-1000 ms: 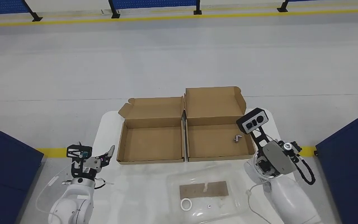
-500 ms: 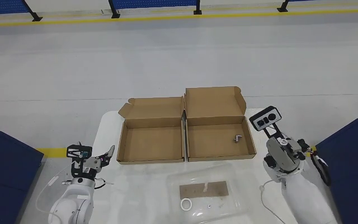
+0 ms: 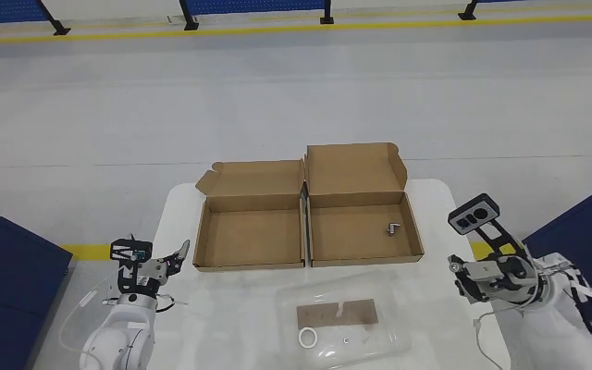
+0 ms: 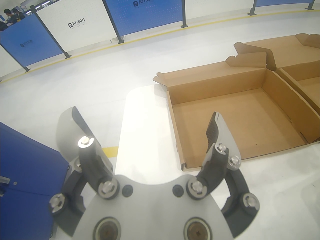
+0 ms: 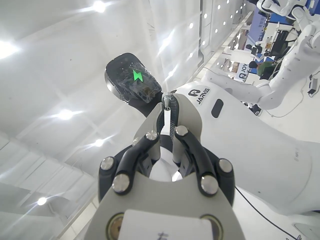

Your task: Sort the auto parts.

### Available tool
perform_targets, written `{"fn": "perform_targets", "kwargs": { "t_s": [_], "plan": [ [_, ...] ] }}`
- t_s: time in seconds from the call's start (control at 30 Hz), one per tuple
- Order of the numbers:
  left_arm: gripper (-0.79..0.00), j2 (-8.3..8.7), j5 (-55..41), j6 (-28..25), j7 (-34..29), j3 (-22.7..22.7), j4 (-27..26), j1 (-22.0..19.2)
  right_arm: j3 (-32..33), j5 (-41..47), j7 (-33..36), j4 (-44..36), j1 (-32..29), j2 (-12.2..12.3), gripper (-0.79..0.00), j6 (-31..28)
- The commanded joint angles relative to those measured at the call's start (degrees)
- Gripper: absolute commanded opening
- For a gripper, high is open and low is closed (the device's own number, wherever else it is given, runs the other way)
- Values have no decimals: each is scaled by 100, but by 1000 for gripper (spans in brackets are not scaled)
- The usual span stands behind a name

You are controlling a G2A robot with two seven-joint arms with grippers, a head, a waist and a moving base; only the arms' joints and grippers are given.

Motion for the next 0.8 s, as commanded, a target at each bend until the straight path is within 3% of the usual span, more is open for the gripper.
{"fn": "perform_targets", "kwargs": {
  "t_s": [0.0, 0.07, 0.13, 0.37, 0.57, 0.77],
  "plan": [
    [0, 0, 0, 0, 0, 0, 0, 0, 0, 1, -1, 0, 0, 0, -785, 0],
    [0, 0, 0, 0, 0, 0, 0, 0, 9, -206, -117, -42, 1, 9, -785, 3],
    [0, 0, 0, 0, 0, 0, 0, 0, 84, -1232, -370, -193, -46, 77, -785, 210],
    [0, 0, 0, 0, 0, 0, 0, 0, 256, -3338, -506, -290, -163, 280, -785, 927],
    [0, 0, 0, 0, 0, 0, 0, 0, -155, -5023, -538, -202, -172, 532, -785, 997],
    [0, 0, 0, 0, 0, 0, 0, 0, -189, -5109, -463, -187, -139, 570, -785, 922]
  ]
}}
